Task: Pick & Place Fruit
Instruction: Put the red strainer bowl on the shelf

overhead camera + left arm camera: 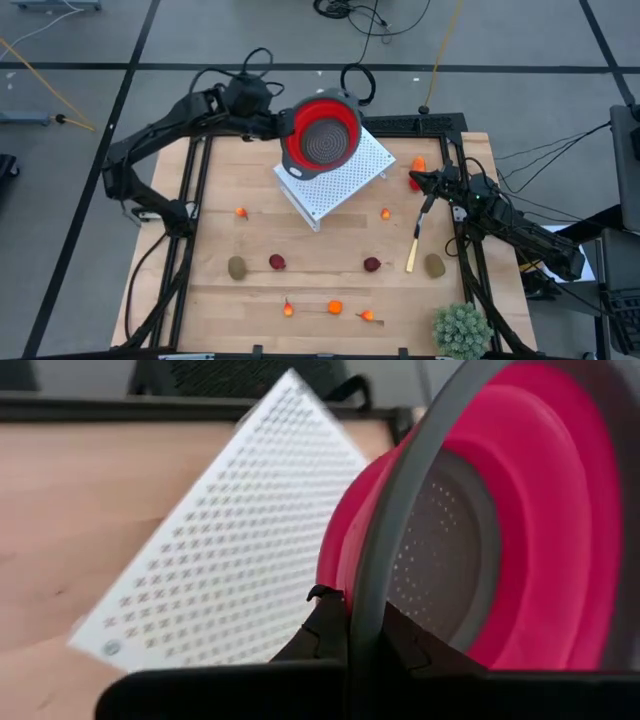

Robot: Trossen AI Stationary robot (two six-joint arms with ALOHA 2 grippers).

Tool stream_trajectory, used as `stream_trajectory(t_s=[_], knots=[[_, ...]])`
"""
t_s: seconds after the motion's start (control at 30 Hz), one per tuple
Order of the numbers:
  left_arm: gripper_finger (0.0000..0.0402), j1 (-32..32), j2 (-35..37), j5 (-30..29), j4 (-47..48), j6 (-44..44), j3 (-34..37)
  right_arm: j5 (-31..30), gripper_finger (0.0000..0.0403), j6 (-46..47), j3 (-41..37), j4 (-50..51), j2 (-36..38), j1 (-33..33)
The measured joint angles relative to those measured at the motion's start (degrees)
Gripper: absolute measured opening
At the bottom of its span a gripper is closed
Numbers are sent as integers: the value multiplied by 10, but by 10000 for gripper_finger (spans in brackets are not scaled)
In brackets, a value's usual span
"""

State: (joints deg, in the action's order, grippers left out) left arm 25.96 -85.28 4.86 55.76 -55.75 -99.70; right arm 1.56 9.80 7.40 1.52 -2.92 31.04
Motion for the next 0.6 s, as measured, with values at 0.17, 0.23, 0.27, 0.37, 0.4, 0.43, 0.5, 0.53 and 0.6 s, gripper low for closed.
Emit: stream_trajectory(t_s=[0.17,0.23,0.27,0.37,0.4,0.43,0.5,0.53,0.6], knots=[[4,-6,-17,5,71,7,-1,0,0,0,0,0,0,0],[3,-12,-24,5,92,15,-1,0,0,0,0,0,0,0],[4,-18,-28,3,99,19,-1,0,0,0,0,1,0,0],[7,-26,-36,1,111,41,-1,0,0,0,0,2,0,0],[6,-28,-38,1,110,54,-1,0,0,0,0,2,0,0],[4,-29,-41,0,109,65,-1,0,0,0,0,2,0,0],[4,-32,-49,-2,109,88,-1,0,0,0,0,2,0,0],[5,-32,-53,-1,109,99,-1,0,0,0,0,2,0,0],[8,-30,-60,10,107,128,-1,0,0,0,0,2,0,0]])
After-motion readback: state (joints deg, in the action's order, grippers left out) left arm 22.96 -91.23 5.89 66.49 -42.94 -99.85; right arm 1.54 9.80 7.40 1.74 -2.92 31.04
